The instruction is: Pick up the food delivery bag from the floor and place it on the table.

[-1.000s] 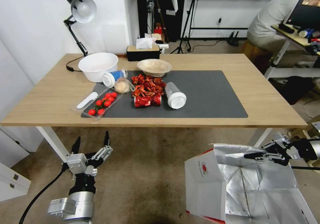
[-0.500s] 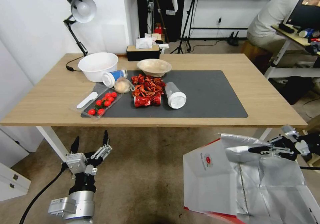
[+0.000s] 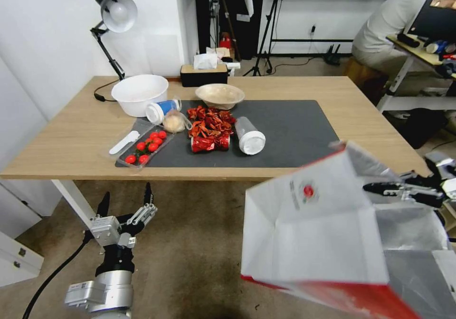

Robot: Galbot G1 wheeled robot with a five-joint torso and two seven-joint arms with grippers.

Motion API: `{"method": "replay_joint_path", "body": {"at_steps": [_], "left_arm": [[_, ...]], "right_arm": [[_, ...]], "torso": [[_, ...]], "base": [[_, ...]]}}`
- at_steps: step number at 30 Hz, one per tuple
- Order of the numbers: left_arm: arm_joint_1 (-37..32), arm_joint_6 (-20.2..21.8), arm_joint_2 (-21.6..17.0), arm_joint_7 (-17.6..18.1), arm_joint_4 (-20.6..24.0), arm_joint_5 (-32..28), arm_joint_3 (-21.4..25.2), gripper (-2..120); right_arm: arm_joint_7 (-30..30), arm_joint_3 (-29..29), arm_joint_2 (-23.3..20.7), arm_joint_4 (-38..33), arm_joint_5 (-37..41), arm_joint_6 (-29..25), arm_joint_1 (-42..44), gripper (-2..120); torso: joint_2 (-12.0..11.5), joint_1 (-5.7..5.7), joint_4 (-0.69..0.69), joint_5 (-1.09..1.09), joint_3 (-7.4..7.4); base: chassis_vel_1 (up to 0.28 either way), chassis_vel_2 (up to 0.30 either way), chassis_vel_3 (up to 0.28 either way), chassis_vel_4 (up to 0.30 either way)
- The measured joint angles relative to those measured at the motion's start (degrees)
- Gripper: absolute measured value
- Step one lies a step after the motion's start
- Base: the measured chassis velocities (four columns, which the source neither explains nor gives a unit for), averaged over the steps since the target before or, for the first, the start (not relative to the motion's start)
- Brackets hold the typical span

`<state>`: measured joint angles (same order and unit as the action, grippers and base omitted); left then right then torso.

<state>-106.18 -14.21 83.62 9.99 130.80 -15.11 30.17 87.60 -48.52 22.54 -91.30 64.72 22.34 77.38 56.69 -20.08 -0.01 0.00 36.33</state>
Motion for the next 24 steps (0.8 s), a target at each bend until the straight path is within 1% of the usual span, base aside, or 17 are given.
{"method": "replay_joint_path", "body": {"at_steps": [2,6,8,9,10,13,14,16,17,19,20,23,24], "left_arm": [[-0.1,0.0,0.1,0.0,0.1,0.1,0.0,100],[-0.1,0.0,0.1,0.0,0.1,0.2,0.0,100],[-0.3,0.0,0.2,0.0,0.2,0.4,0.0,100],[-0.4,0.0,0.2,0.1,0.2,0.5,0.0,100],[-0.4,0.0,0.2,0.1,0.2,0.5,0.0,100],[-0.6,0.0,0.3,0.2,0.3,0.8,0.0,100],[-0.6,0.0,0.3,0.2,0.3,0.8,0.0,100],[-0.6,0.0,0.3,0.3,0.3,0.8,0.0,100],[-0.6,0.0,0.3,0.3,0.3,0.8,0.0,100],[-0.6,0.0,0.2,0.4,0.3,0.8,0.2,100],[-0.6,0.0,0.2,0.4,0.3,0.8,0.2,100],[-0.3,0.1,0.1,0.7,-0.3,0.7,0.3,100],[-0.3,0.1,0.1,0.7,-0.3,0.7,0.3,100]], "right_arm": [[-2.4,-0.5,0.7,-0.6,6.3,0.6,0.2,0],[-3.6,-0.6,0.9,-0.9,8.8,0.7,0.3,0],[-7.0,-0.8,1.9,-1.9,14.7,0.8,0.6,0],[-10.0,-0.8,2.8,-2.8,18.2,0.9,0.8,0],[-10.0,-0.8,2.8,-2.8,18.2,0.9,0.8,0],[-15.9,-0.1,4.8,-4.6,21.8,0.1,0.8,0],[-15.9,-0.1,4.8,-4.6,21.8,0.1,0.8,0],[-19.3,1.0,5.9,-5.3,23.4,-0.7,0.2,0],[-19.3,1.0,5.9,-5.3,23.4,-0.7,0.2,0],[-22.7,2.1,6.8,-5.9,25.8,-1.4,-0.7,0],[-22.7,2.1,6.8,-5.9,25.8,-1.4,-0.7,0],[-27.2,2.9,7.6,-7.0,30.1,-2.3,-1.6,0],[-27.2,2.9,7.6,-7.0,30.1,-2.3,-1.6,0]], "torso": [[0.0,0.00,0.00,0.00,0.00],[0.0,0.00,0.00,0.00,-0.01],[0.0,0.01,0.00,0.00,-0.01],[0.0,0.01,0.00,0.00,-0.02],[0.0,0.01,0.00,0.00,-0.02],[0.0,0.01,0.00,0.00,-0.02],[0.0,0.01,0.00,0.00,-0.02],[0.0,0.01,0.00,0.00,-0.02],[0.0,0.01,0.00,0.00,-0.02],[0.0,0.01,0.00,0.00,-0.02],[0.0,0.01,0.00,0.00,-0.02],[-0.1,0.02,0.00,0.00,-0.03],[-0.1,0.02,0.00,0.00,-0.03]], "base": [[0.000,0.000,0.000,0.000],[0.000,0.000,0.000,0.000],[0.000,0.000,0.000,0.000],[0.000,0.000,0.000,0.000],[0.000,0.000,0.000,0.000],[0.000,0.000,0.000,0.000],[0.000,0.000,0.000,0.000],[0.000,0.000,0.000,0.000],[0.000,0.000,0.000,0.000],[0.000,0.000,0.000,0.000],[0.000,0.000,0.000,0.000],[0.000,0.000,0.000,0.000],[0.000,0.000,0.000,0.000]]}}
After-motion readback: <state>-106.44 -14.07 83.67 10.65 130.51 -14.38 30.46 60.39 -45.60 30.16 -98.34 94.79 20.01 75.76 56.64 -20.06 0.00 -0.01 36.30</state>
